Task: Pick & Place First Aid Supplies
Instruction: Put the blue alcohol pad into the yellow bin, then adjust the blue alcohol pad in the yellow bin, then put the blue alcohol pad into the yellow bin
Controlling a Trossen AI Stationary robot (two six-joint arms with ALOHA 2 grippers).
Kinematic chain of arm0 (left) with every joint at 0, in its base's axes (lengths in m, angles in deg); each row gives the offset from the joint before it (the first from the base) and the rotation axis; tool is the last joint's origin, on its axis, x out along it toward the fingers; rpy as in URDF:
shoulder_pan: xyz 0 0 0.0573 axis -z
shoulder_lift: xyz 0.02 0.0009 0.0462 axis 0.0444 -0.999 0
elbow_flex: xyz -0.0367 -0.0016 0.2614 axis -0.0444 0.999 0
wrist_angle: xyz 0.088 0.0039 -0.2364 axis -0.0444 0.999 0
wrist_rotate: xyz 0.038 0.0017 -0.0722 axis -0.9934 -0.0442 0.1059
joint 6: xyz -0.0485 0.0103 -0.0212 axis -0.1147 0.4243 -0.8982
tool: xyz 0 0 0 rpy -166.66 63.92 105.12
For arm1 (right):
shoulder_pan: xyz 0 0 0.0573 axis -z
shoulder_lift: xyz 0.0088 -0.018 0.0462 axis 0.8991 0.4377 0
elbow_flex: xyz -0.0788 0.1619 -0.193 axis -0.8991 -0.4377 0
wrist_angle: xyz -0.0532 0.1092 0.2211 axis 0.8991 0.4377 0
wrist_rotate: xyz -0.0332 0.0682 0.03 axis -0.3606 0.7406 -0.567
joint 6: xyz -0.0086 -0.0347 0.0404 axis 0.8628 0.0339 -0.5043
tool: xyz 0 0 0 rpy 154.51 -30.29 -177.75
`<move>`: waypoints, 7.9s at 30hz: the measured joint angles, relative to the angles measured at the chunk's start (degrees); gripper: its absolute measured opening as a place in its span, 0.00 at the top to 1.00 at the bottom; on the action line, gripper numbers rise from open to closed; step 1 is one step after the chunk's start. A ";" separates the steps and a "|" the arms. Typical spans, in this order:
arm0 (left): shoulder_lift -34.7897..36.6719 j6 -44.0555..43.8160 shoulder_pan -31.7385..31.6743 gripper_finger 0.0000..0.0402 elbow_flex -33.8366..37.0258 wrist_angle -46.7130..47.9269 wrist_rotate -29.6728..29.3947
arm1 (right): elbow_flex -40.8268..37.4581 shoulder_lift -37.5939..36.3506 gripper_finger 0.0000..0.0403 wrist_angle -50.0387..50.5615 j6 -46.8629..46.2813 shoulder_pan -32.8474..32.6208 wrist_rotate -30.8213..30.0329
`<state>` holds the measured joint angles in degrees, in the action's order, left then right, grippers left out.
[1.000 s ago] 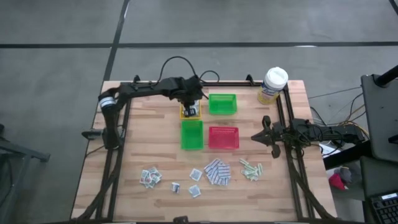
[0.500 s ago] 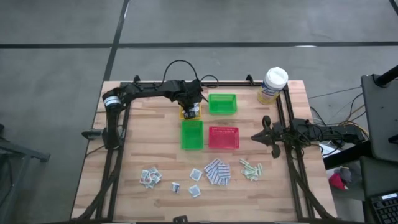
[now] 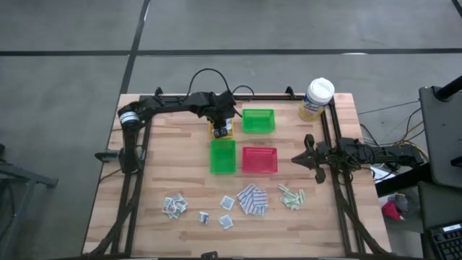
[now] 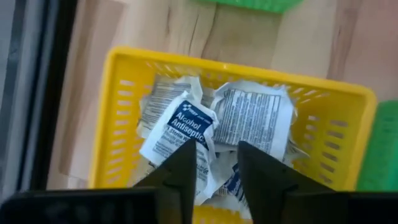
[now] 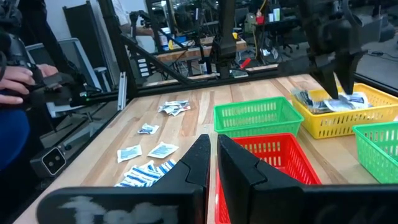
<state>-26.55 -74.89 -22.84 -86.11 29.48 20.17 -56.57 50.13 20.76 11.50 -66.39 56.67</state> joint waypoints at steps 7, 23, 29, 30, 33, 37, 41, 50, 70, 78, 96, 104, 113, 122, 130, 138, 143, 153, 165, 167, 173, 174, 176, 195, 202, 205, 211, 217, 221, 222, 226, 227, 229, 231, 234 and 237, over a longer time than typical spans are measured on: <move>1.96 -0.06 0.32 0.63 -3.40 5.28 -0.02 | 0.02 0.01 0.93 -0.01 0.00 -0.01 0.00; 3.68 -9.77 5.29 0.63 -3.69 16.18 7.22 | 0.01 0.01 0.93 -0.02 0.00 -0.01 0.00; 3.67 -10.43 5.42 0.63 -2.87 15.89 8.81 | 0.01 0.01 0.93 -0.02 0.00 -0.01 0.00; 3.68 -10.72 5.42 0.63 -2.87 16.11 9.03 | 0.00 0.01 0.93 -0.02 0.02 -0.01 0.00; 3.65 -11.20 5.40 0.63 -2.54 16.88 10.25 | 0.02 0.01 0.93 -0.02 0.01 0.00 0.00; 3.61 -11.76 5.31 0.63 -0.33 16.64 12.34 | 0.01 0.01 0.93 -0.02 0.00 0.00 0.00; 3.61 -11.73 5.19 0.63 1.71 14.76 13.61 | 0.00 0.01 0.93 -0.02 0.00 -0.02 0.00; 3.61 -10.91 4.60 0.63 2.36 12.67 13.55 | 0.01 0.01 0.93 -0.02 0.00 -0.01 0.00; 3.61 -6.81 2.12 0.63 2.31 10.67 11.63 | 0.02 0.01 0.93 -0.02 0.01 0.00 0.01; 3.80 -11.39 3.33 0.63 -2.75 19.87 11.67 | 0.00 0.01 0.93 -0.02 0.00 0.00 0.00; 3.94 -38.94 26.66 0.63 -5.05 24.18 11.90 | 0.01 0.01 0.93 -0.02 0.00 -0.01 0.00; 3.94 -49.70 36.59 0.63 -5.02 18.54 9.68 | 0.01 0.01 0.93 -0.02 0.00 -0.01 0.00; 3.94 -55.89 44.13 0.63 -4.76 17.75 8.59 | 0.01 0.01 0.93 -0.02 0.00 -0.01 0.00; 3.92 -59.68 52.26 0.63 -1.61 17.71 8.47 | 0.02 0.01 0.93 -0.02 0.01 -0.02 0.00; 3.92 -63.06 60.03 0.63 3.04 13.73 3.81 | 0.00 0.01 0.93 -0.02 0.02 -0.01 0.00; 3.92 -65.56 62.58 0.63 6.29 8.54 -1.26 | 0.01 0.01 0.93 -0.02 0.00 -0.02 0.00; 3.92 -66.17 62.58 0.63 8.45 6.33 -1.45 | 0.00 0.01 0.93 -0.02 0.00 -0.02 0.00; 3.87 -74.30 62.47 0.63 10.97 3.80 0.02 | 0.00 0.01 0.93 -0.02 0.01 -0.02 0.00; 3.87 -85.41 61.33 0.63 11.01 3.80 2.27 | 0.02 0.01 0.93 -0.01 0.00 0.00 0.00; 3.87 -87.04 61.33 0.63 11.01 3.80 2.71 | 0.01 0.01 0.93 -0.02 0.00 0.00 0.00; 3.87 -88.59 61.20 0.63 11.01 3.59 2.86 | 0.02 0.01 0.93 -0.02 0.02 -0.02 0.00; 3.87 -89.08 61.20 0.63 11.01 3.57 2.86 | 0.01 0.01 0.93 -0.02 0.00 0.00 0.00; 3.82 -89.99 61.20 0.63 11.01 3.26 2.86 | 0.01 0.01 0.93 -0.02 0.00 0.00 0.00; 3.68 -92.81 61.11 0.63 17.69 -5.96 4.20 | 0.02 0.01 0.93 -0.02 0.02 0.00 0.00; 3.68 -92.81 61.08 0.70 18.38 -6.29 4.14 | 0.02 0.01 0.93 -0.01 0.01 -0.02 0.00; 3.68 -92.81 61.07 0.76 18.42 -6.25 4.15 | 0.00 0.01 0.93 -0.02 0.01 0.00 0.00; 3.70 -92.62 61.09 0.89 18.49 -6.03 4.15 | 0.01 0.01 0.93 -0.02 0.01 0.00 0.00; 3.70 -91.32 61.09 0.99 18.47 -7.29 4.33 | 0.02 0.01 0.93 -0.02 0.00 0.00 0.00; 3.70 -90.18 61.09 1.00 18.47 -7.12 4.34 | 0.01 0.01 0.93 -0.02 0.01 0.00 0.00; 3.70 -89.82 61.09 1.00 18.47 -7.09 4.35 | 0.02 0.01 0.93 -0.02 0.02 -0.01 0.00; 3.81 -87.98 61.09 1.00 18.38 -6.60 4.37 | 0.01 0.01 0.93 -0.02 0.01 0.00 0.00; 3.81 -87.15 61.09 1.00 18.18 -6.33 4.37 | 0.02 0.01 0.93 -0.02 0.02 -0.01 0.00; 4.20 -84.38 61.09 1.00 17.72 -6.19 4.39 | 0.01 0.01 0.93 -0.02 0.00 0.00 0.00; 5.09 -79.52 61.09 1.00 17.09 -6.21 4.30 | 0.02 0.01 0.93 -0.02 0.02 0.00 0.00; 6.71 -72.61 61.29 1.00 16.22 -6.25 4.30 | 0.01 0.01 0.93 -0.02 0.00 0.00 0.00; 8.23 -68.18 61.65 1.00 15.49 -6.68 4.13 | 0.02 0.01 0.93 -0.02 0.01 0.00 0.00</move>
<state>-18.32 -143.07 38.81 -70.62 22.80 24.30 -56.55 50.14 20.73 11.50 -66.39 56.67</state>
